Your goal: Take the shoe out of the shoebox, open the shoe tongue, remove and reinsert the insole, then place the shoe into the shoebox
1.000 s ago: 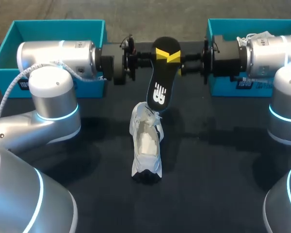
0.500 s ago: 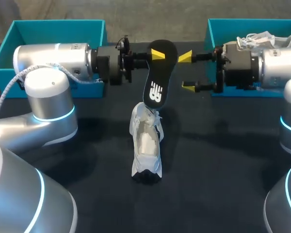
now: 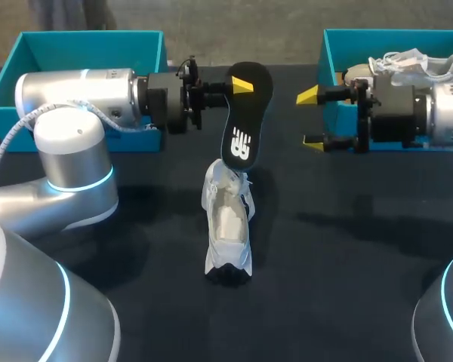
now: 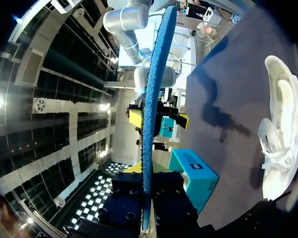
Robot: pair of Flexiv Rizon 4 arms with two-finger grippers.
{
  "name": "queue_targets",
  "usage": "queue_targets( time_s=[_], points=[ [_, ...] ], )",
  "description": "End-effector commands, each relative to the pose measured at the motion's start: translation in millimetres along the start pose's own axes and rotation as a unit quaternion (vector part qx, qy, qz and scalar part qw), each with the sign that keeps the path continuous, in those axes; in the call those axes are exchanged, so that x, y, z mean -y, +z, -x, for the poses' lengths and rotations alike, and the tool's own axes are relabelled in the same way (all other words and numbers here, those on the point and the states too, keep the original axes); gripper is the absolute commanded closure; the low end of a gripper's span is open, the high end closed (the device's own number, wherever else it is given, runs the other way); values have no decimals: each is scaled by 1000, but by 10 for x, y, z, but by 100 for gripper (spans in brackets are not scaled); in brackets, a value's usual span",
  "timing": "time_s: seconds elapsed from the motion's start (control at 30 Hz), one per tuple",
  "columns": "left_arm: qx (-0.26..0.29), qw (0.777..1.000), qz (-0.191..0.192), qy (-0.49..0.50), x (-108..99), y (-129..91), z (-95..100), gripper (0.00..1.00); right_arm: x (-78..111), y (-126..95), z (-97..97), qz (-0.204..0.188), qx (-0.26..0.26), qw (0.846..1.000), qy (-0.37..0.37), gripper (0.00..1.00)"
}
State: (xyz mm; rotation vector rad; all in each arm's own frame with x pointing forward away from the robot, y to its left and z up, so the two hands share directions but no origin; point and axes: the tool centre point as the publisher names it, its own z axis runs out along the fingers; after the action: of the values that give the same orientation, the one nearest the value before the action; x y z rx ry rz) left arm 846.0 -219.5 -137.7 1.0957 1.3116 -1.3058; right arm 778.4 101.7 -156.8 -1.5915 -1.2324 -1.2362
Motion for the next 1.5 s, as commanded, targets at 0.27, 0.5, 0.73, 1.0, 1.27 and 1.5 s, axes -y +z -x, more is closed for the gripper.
queue_targets(
  time_s=[0.27, 0.5, 0.73, 1.0, 1.27, 1.5],
  points=[
    [1, 1000, 1, 1, 4, 8, -8, 100, 9, 5, -10, 1, 3, 1000, 1, 0],
    [-17, 997, -22, -66, 117, 12, -67, 100, 51, -21, -3, 18, 14, 1000, 8, 0],
    [-12, 990, -36, -133, 279, -66, -48, 100, 192, -70, 3, 48, 30, 998, 22, 0],
    [-10, 973, -61, -221, 541, -158, -94, 100, 417, -56, 83, 53, 52, 996, 49, 0],
    [-4, 957, -61, -282, 794, -222, -192, 100, 624, -39, 176, 46, 58, 995, 66, 0],
    [12, 943, -63, -327, 986, -253, -274, 100, 773, 5, 286, 37, 69, 993, 86, 0]
  ],
)
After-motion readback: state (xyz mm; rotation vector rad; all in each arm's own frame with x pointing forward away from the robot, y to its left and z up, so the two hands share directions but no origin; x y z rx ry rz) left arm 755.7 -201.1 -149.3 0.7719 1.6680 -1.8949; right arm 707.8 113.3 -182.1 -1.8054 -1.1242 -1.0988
